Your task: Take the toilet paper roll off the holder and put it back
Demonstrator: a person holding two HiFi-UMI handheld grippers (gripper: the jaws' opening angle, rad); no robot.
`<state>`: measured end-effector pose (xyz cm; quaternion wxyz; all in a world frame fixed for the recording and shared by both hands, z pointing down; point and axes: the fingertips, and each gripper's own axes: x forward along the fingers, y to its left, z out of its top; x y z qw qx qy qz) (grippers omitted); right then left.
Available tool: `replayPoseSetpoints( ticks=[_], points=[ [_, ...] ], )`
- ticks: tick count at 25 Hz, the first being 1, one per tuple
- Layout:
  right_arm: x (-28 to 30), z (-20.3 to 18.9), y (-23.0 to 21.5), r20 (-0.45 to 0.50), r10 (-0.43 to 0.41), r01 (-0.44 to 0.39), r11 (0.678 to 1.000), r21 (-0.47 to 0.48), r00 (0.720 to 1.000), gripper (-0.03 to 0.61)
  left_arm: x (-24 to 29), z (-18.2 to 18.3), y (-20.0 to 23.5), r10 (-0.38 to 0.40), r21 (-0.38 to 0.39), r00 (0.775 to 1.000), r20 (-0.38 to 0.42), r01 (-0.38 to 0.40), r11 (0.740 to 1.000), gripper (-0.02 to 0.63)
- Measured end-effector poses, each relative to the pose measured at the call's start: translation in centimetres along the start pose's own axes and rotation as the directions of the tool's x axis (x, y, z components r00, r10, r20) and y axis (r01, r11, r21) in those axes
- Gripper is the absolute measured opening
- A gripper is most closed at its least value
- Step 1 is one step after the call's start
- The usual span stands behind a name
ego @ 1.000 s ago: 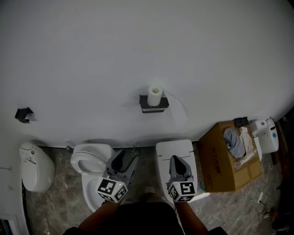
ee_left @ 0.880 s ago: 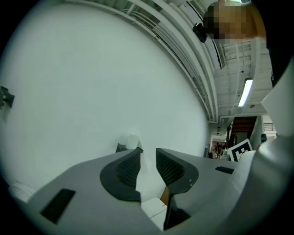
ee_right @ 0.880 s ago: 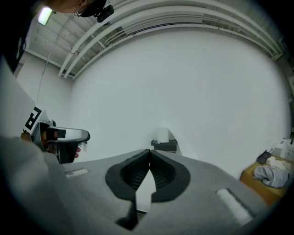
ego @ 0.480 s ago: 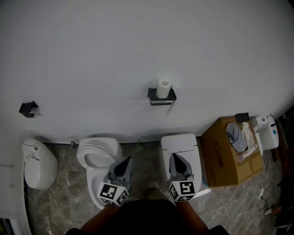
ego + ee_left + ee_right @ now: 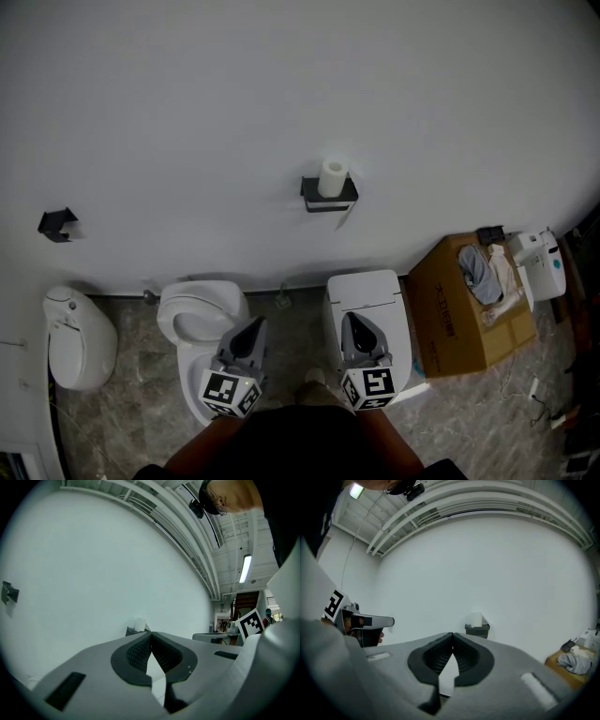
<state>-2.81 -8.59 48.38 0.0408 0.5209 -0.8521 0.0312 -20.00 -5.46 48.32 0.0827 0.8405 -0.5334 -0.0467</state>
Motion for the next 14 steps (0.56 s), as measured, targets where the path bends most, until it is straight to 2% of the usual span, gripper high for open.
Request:
replayPoseSetpoints(
  ticks=[7, 14],
  points=[
    [-0.4, 0.2, -0.2, 0.005, -0.007, 0.007, 1.0, -0.009, 1.0, -0.003, 0.4, 0.0, 0.0, 0.013, 0.005, 1.0, 0.002, -0.013, 1.0, 0.017],
    [-0.2, 0.2, -0.9, 0.006, -0.02, 0.02, 1.0, -0.016, 1.0, -0.003, 1.6, -0.8, -0.5, -0.017, -0.004, 1.0, -0.016, 0.017, 1.0, 0.017]
  ],
)
